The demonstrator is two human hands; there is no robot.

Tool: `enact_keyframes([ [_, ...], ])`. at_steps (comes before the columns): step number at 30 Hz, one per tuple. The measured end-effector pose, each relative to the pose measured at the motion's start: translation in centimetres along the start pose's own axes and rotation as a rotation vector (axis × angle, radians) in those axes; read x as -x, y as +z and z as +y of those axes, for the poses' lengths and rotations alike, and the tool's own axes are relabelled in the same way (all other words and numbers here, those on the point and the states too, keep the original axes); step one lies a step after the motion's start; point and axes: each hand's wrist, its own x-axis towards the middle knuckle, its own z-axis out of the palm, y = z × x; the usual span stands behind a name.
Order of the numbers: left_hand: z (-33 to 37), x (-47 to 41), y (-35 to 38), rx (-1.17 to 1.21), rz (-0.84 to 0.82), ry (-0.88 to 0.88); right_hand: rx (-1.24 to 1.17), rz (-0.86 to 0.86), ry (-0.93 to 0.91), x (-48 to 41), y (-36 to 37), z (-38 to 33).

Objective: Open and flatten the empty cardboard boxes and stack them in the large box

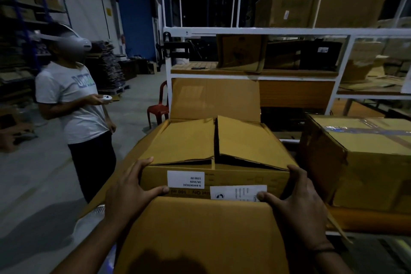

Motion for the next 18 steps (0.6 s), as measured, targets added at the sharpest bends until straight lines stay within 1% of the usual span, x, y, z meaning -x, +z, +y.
enact_keyframes([
  [4,0.1,0.2,0.0,-0.042,0.015,0.024,0.015,-0.007,-0.011,0.1,0.3,0.3],
  [5,0.0,0.3,0.2,-0.025,0.025,0.019,0.03,0.005,-0.019,0.1,0.4,0.5],
  [8,-0.3,0.9,1.1,0.121,0.043,-0.007,0.087,0.069,-0.105,0.4,0.7,0.7],
  [9,-0.4,1.2,1.5,0.116,0.045,0.024,0.105,0.065,-0.125,0.6,0.9,0.7],
  [11,-0.5,1.7,2.2,0.03,0.04,0.078,0.121,0.029,-0.157,1.0,1.6,0.7],
  [15,0.5,1.6,2.0,-0.027,-0.021,0.019,0.179,0.006,-0.226,1.2,2.3,0.4],
  [18,0.7,1.4,1.9,-0.043,-0.038,0.041,0.257,-0.08,-0.213,0.9,2.3,-0.8],
])
